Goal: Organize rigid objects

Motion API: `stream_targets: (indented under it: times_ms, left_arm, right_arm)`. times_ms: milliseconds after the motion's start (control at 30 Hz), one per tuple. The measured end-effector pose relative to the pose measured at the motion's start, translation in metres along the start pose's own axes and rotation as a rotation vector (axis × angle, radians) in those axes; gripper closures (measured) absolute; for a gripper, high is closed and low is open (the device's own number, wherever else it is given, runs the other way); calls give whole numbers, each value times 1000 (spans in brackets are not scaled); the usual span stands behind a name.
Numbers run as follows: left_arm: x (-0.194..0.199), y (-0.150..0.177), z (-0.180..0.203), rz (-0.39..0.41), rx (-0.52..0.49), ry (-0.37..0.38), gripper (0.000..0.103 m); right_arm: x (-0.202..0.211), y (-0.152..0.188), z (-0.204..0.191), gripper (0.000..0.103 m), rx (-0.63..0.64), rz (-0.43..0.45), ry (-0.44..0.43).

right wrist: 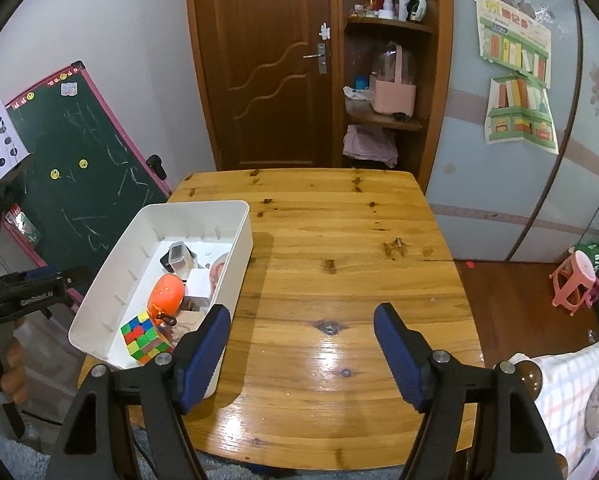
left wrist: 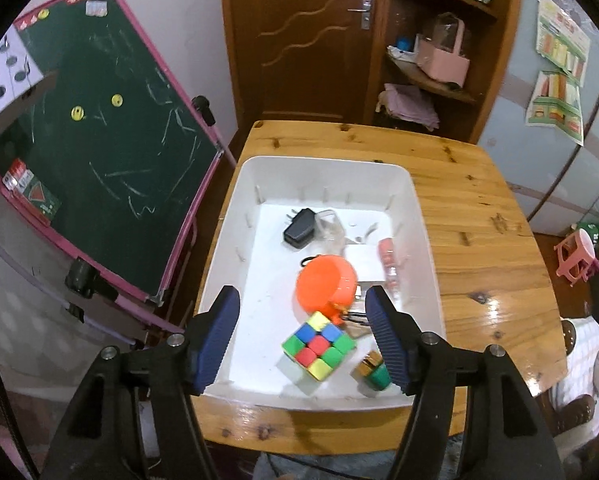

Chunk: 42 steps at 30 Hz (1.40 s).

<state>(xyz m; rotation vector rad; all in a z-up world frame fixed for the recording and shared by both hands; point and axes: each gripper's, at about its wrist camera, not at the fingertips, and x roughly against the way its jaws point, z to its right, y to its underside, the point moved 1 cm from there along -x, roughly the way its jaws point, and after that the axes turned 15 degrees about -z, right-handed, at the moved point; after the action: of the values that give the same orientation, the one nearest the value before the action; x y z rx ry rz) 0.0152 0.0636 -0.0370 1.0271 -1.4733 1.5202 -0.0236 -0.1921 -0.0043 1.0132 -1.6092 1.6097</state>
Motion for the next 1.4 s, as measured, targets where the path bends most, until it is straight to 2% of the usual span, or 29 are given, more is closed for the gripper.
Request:
stream_targets:
  times_ms: [300,400,867,1400]
  left_arm:
    - [26,4,19,47,-25,-8,32]
    - [34,4,23,68,-23,-10,27]
    - [57,12,43,145,-47,-22,27]
    - [55,15,50,125,-46,-19,27]
  right_arm:
    - [16,-6,-7,24,19,39,45]
    - [20,-8,-8,24,12,45,48]
    - [30,-7,4,24,-140,37,33]
    - [16,-3,4,24,-133,15,46]
